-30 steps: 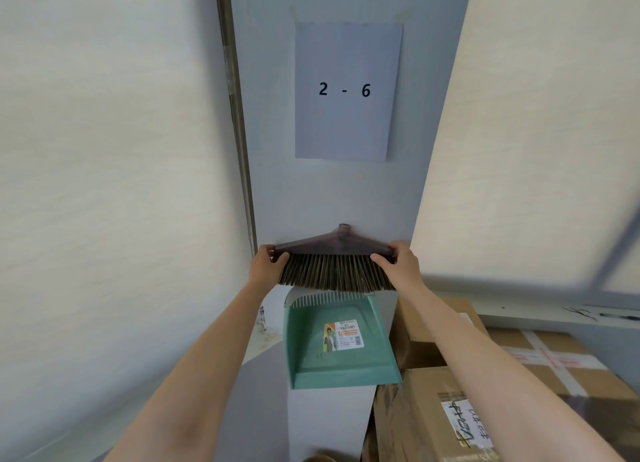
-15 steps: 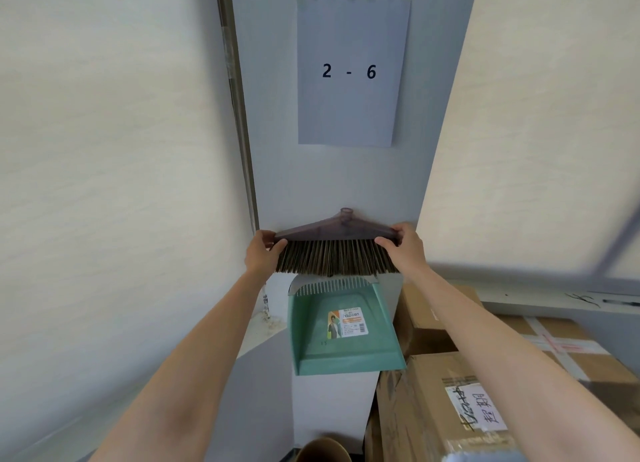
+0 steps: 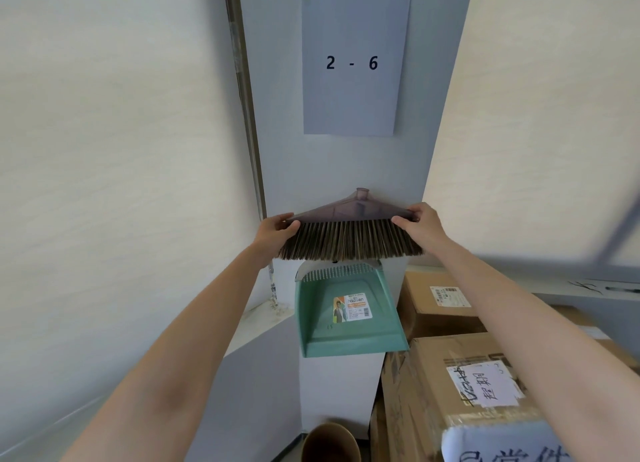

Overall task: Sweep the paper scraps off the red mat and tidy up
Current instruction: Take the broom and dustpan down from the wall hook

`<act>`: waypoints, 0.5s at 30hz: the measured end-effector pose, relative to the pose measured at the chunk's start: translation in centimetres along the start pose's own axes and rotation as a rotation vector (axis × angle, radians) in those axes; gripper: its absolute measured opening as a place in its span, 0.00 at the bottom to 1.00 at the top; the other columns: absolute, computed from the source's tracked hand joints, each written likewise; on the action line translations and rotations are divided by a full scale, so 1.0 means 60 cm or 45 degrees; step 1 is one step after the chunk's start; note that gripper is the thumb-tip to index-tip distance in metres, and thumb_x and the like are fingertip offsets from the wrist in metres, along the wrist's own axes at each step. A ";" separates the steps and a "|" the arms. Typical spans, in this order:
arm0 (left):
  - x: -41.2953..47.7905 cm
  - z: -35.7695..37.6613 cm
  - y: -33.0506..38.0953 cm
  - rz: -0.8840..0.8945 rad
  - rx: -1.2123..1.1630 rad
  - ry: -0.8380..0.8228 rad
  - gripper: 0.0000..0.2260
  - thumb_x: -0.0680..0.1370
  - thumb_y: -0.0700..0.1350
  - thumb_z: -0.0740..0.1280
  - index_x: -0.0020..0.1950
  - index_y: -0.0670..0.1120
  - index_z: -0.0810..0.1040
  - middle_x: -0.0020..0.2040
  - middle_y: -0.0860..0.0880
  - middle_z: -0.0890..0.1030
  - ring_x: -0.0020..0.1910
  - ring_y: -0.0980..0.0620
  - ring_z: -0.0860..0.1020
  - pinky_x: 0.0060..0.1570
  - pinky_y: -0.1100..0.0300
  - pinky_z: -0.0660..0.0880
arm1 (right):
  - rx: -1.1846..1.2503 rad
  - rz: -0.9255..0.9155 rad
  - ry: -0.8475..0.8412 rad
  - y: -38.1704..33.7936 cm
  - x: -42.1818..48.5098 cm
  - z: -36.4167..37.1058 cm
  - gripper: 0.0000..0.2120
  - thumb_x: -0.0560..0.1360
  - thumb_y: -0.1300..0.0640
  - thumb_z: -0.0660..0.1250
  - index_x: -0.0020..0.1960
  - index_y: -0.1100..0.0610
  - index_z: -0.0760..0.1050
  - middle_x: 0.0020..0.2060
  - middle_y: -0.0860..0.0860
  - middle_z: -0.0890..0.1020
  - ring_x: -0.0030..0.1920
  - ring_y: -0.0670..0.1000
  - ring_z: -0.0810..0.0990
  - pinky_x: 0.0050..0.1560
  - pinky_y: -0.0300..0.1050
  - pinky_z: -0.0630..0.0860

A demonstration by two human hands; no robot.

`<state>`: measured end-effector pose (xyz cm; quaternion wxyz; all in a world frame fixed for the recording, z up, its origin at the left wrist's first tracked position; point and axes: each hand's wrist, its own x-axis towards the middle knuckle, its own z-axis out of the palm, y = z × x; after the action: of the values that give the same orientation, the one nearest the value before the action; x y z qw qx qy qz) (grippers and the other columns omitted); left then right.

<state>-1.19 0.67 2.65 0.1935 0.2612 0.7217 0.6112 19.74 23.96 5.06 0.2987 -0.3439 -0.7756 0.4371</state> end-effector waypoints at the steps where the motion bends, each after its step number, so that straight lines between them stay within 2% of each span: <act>1: -0.004 0.001 0.004 0.018 0.026 -0.033 0.16 0.80 0.43 0.66 0.67 0.42 0.75 0.54 0.45 0.80 0.54 0.47 0.77 0.49 0.62 0.75 | 0.035 0.027 -0.023 0.000 0.000 -0.008 0.21 0.72 0.57 0.74 0.61 0.62 0.72 0.54 0.56 0.78 0.55 0.54 0.77 0.58 0.48 0.74; 4: -0.014 0.010 0.013 0.030 0.039 -0.054 0.13 0.81 0.42 0.64 0.65 0.43 0.76 0.54 0.44 0.79 0.53 0.47 0.76 0.51 0.60 0.75 | 0.225 0.141 -0.159 -0.007 -0.006 -0.035 0.16 0.72 0.63 0.74 0.57 0.61 0.72 0.55 0.61 0.79 0.55 0.58 0.79 0.58 0.52 0.76; 7: -0.018 0.016 0.020 0.023 0.023 -0.027 0.12 0.82 0.41 0.62 0.64 0.43 0.75 0.55 0.43 0.78 0.53 0.47 0.76 0.51 0.59 0.75 | 0.316 0.196 -0.399 -0.023 -0.017 -0.061 0.16 0.72 0.67 0.73 0.57 0.61 0.73 0.56 0.61 0.78 0.52 0.57 0.78 0.47 0.48 0.76; 9: -0.023 0.022 0.027 0.010 -0.019 -0.044 0.12 0.82 0.40 0.61 0.66 0.42 0.74 0.55 0.44 0.77 0.54 0.48 0.74 0.51 0.58 0.74 | 0.193 0.169 -0.550 -0.035 -0.022 -0.076 0.17 0.72 0.67 0.72 0.60 0.60 0.75 0.56 0.60 0.79 0.52 0.55 0.78 0.49 0.47 0.76; 12: -0.028 0.032 0.032 -0.022 -0.060 -0.081 0.13 0.83 0.38 0.58 0.66 0.43 0.72 0.55 0.45 0.75 0.56 0.47 0.73 0.58 0.53 0.72 | -0.087 0.116 -0.765 -0.054 -0.027 -0.091 0.17 0.73 0.61 0.72 0.61 0.58 0.78 0.52 0.56 0.82 0.54 0.54 0.80 0.53 0.48 0.75; 15: -0.036 0.047 0.035 -0.030 -0.118 -0.123 0.12 0.83 0.38 0.57 0.65 0.43 0.71 0.56 0.44 0.74 0.58 0.46 0.72 0.63 0.50 0.71 | -0.335 0.046 -0.832 -0.072 -0.036 -0.089 0.17 0.71 0.52 0.75 0.58 0.55 0.80 0.50 0.55 0.84 0.53 0.53 0.81 0.50 0.44 0.74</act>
<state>2.47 1.81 4.10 0.2473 0.2728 0.6854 0.6282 23.90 23.09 10.89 -0.0201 -0.2351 -0.8735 0.4258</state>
